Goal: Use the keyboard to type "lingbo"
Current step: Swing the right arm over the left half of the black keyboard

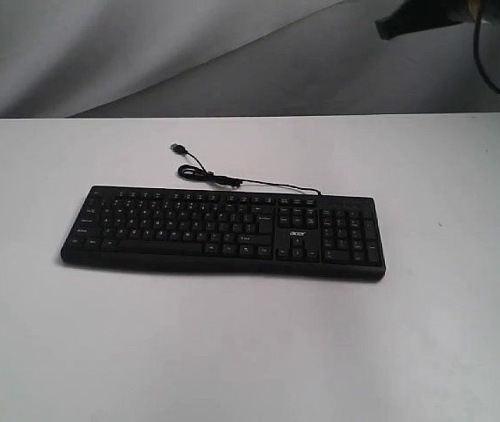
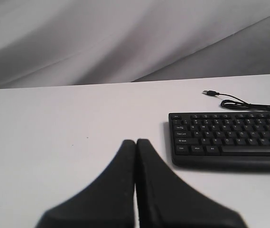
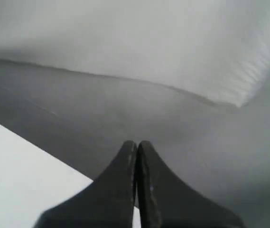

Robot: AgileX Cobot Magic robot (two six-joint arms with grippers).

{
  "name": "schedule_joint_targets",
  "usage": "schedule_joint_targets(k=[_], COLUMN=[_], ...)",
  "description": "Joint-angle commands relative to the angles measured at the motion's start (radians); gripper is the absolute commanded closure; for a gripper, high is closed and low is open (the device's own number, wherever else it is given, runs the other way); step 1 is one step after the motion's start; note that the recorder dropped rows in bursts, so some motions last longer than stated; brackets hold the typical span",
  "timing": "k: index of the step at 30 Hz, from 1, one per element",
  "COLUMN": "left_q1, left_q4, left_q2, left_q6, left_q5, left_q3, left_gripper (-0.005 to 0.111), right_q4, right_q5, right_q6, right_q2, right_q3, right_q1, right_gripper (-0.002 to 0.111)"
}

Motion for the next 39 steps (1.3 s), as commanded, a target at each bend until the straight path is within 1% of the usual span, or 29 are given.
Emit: schedule_joint_targets(k=[1,4,7,8,10,12,13,15,17,19,20,21,22,23,25,27,29,35,39], left_q1=[0.001,0.001,0.001,0.001,0.001,0.001,0.001,0.001,0.001,0.001,0.001,0.001,0.001,0.001,0.001,0.001,0.001,0.001,0.001], left_q4=[-0.004,-0.004,-0.004,-0.004,-0.004,-0.004,-0.004,-0.004,-0.004,-0.004,-0.004,-0.004,-0.004,-0.004,-0.004,-0.004,-0.004,-0.004,-0.004], left_q2=[-0.004,-0.004,-0.004,-0.004,-0.004,-0.004,-0.004,-0.004,-0.004,-0.004,-0.004,-0.004,-0.004,-0.004,-0.004,-0.004,-0.004,-0.004,-0.004], left_q6=[-0.002,-0.002,-0.002,-0.002,-0.002,-0.002,-0.002,-0.002,-0.002,-0.002,-0.002,-0.002,-0.002,-0.002,-0.002,-0.002,-0.002,-0.002,-0.002], left_q5=[-0.007,-0.007,-0.007,-0.007,-0.007,-0.007,-0.007,-0.007,-0.007,-0.007,-0.007,-0.007,-0.007,-0.007,-0.007,-0.007,-0.007,-0.007,-0.007], left_q3=[0.005,0.005,0.005,0.005,0.005,0.005,0.005,0.005,0.005,0.005,0.005,0.005,0.005,0.005,0.005,0.005,0.005,0.005,0.005], left_gripper=[0.106,0.106,0.106,0.106,0.106,0.106,0.106,0.106,0.106,0.106,0.106,0.106,0.106,0.106,0.106,0.106,0.106,0.106,0.106], right_q4=[0.000,-0.001,0.004,0.024,0.139,0.438,0.645,1.073,1.549,1.926,2.095,2.233,2.349,2.423,2.425,2.359,2.332,2.336,2.334], right_q5=[-0.049,0.178,0.523,0.661,0.768,0.746,0.720,0.706,0.724,0.821,0.883,0.929,0.971,0.990,0.962,0.955,0.961,0.955,0.880], right_q6=[0.002,-0.038,-0.199,-0.247,-0.377,-0.645,-0.829,-1.218,-1.664,-2.051,-2.195,-2.281,-2.349,-2.383,-2.390,-2.403,-2.405,-2.447,-2.458], right_q2=[-0.003,0.008,0.032,0.044,0.057,0.057,0.057,0.057,0.057,0.071,0.084,0.102,0.126,0.151,0.199,0.255,0.303,0.415,0.450], right_q3=[-0.053,-0.085,-0.126,-0.153,-0.197,-0.250,-0.278,-0.321,-0.326,-0.324,-0.324,-0.324,-0.324,-0.324,-0.324,-0.324,-0.324,-0.324,-0.324], right_q1=[0.101,0.176,0.239,0.261,0.280,0.281,0.275,0.264,0.253,0.253,0.253,0.255,0.260,0.270,0.292,0.320,0.344,0.405,0.433], right_gripper=[0.108,0.108,0.108,0.108,0.108,0.108,0.108,0.108,0.108,0.108,0.108,0.108,0.108,0.108,0.108,0.108,0.108,0.108,0.108])
